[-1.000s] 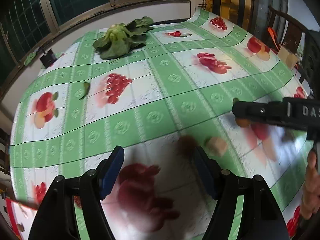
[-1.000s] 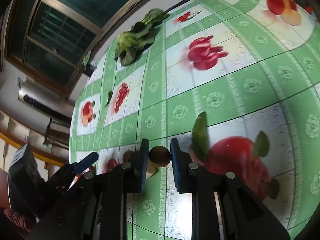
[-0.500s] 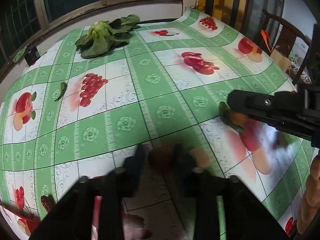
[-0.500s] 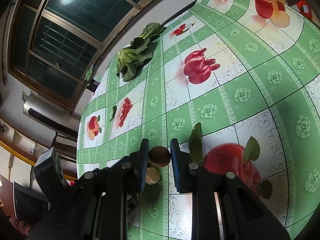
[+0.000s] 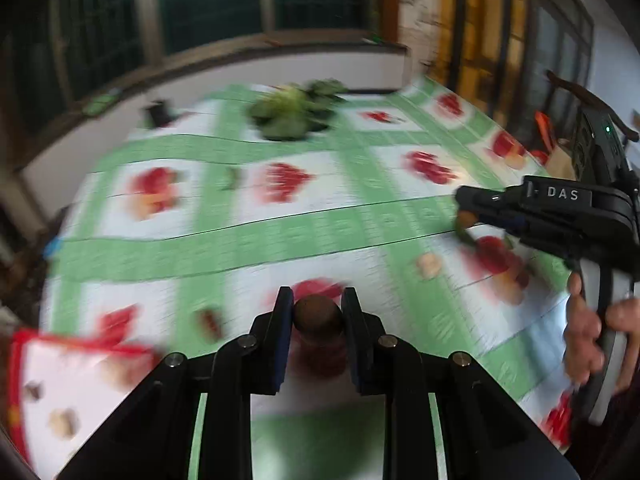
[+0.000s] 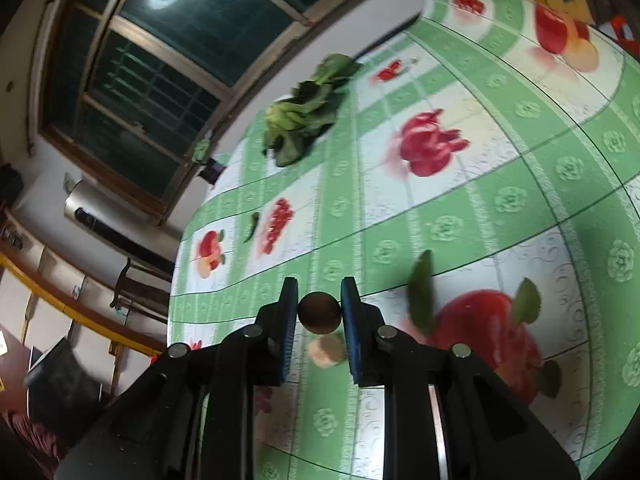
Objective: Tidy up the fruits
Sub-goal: 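Carry both brown balls into the tray and open both grippers, then grasp the small tan chunk with the right gripper while the left approaches a red date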
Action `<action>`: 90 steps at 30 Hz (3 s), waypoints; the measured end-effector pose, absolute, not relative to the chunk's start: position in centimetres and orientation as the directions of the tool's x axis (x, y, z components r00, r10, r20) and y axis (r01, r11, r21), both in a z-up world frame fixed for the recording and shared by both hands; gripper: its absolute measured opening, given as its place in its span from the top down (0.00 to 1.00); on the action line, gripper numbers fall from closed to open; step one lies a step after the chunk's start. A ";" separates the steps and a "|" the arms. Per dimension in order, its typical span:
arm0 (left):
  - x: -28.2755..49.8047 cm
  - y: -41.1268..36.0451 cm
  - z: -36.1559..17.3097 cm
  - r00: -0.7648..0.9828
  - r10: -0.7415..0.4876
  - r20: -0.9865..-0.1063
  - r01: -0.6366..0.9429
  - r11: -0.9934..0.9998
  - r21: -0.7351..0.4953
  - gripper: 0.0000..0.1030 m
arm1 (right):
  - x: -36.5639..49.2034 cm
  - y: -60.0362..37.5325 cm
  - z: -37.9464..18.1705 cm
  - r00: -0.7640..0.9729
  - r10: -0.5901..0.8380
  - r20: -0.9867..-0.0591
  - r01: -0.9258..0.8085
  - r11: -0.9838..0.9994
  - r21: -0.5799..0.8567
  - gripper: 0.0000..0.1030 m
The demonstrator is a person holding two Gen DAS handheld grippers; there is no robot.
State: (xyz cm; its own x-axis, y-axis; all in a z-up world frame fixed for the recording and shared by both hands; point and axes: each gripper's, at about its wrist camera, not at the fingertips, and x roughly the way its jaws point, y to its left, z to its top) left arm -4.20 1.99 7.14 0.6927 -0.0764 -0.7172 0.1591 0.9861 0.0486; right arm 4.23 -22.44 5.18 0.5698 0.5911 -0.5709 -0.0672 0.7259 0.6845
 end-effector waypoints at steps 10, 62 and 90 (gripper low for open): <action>-13.3 14.1 8.9 0.740 0.145 -0.657 -0.123 0.989 0.080 0.78 | -1.1 -11.7 6.4 0.407 0.803 -0.435 -0.301 0.568 0.766 0.77; -8.5 11.5 7.9 0.716 0.047 -0.697 -0.025 0.999 0.041 0.43 | 2.1 -16.4 4.8 0.557 0.387 -0.735 -0.133 0.915 0.381 0.57; 3.3 6.7 0.7 0.551 0.112 -0.827 -0.103 0.992 0.065 0.64 | 3.2 -17.4 5.6 0.563 0.436 -0.702 -0.150 0.889 0.432 0.84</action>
State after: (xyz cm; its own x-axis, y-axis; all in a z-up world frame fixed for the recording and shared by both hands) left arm 3.26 6.65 0.68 0.5511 0.1117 -0.8269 -0.1035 0.9925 0.0651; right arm 3.16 -17.43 5.56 0.5628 0.4359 -0.7024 -0.1499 0.8894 0.4318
